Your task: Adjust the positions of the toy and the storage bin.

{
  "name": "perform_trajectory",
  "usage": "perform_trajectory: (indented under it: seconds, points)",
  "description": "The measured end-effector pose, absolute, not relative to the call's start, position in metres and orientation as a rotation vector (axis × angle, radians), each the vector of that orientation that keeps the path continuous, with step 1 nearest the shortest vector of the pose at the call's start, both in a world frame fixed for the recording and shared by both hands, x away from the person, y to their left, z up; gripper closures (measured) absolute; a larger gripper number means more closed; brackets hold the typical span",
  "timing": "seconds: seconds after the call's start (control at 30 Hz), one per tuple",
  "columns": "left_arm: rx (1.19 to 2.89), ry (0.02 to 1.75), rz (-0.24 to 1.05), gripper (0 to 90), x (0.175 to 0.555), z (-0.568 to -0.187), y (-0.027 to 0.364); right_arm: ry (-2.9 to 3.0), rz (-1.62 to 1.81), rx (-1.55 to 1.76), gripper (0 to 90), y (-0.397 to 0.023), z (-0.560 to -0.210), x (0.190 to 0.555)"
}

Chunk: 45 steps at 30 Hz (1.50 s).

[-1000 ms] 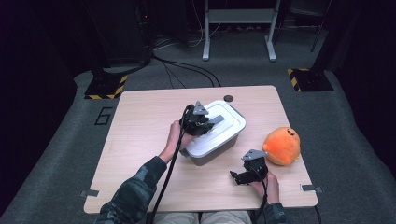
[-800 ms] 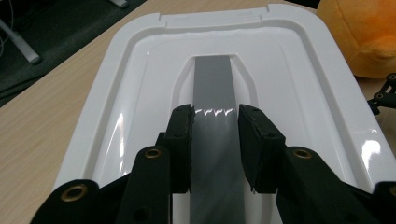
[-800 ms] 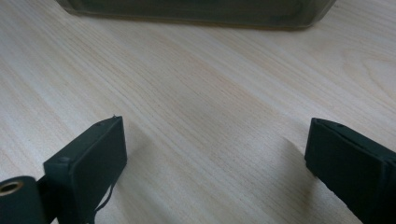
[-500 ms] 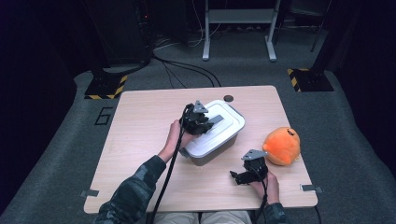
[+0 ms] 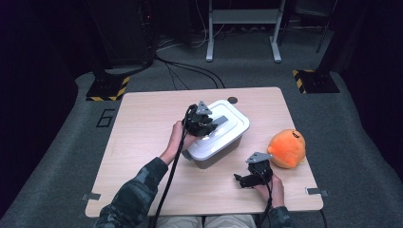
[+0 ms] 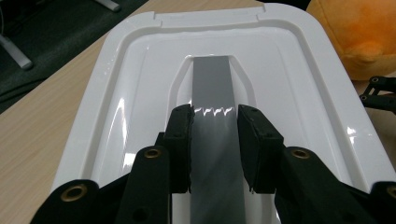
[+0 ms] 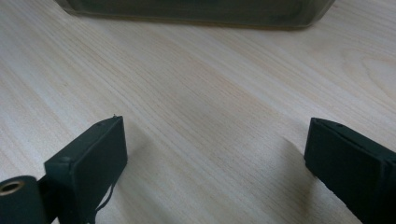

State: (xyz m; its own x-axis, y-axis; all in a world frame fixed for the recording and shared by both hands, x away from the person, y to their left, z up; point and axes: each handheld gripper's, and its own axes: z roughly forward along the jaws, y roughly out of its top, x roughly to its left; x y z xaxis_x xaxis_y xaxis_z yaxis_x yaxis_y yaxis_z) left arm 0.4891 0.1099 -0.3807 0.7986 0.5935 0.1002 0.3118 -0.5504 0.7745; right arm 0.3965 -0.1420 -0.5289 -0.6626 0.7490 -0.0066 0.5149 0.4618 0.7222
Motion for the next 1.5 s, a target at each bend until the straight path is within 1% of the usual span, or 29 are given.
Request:
perform_trajectory:
  seconds: [0.47,0.9,1.1,1.5]
  points:
    - [2.159,0.646,0.497,66.4,0.486,-0.358,0.122,2.392,1.017,1.073,5.0,-0.142,-0.529,0.397]
    - [2.147,0.675,0.5,66.4,0.486,-0.353,0.133,2.391,1.018,1.074,5.1,-0.142,-0.529,0.397]
    - [2.146,0.683,0.523,66.4,0.485,-0.349,0.145,2.39,1.018,1.075,5.2,-0.142,-0.529,0.397]
    - [2.081,0.752,0.547,66.4,0.483,-0.341,0.178,2.391,1.018,1.075,5.2,-0.142,-0.529,0.397]
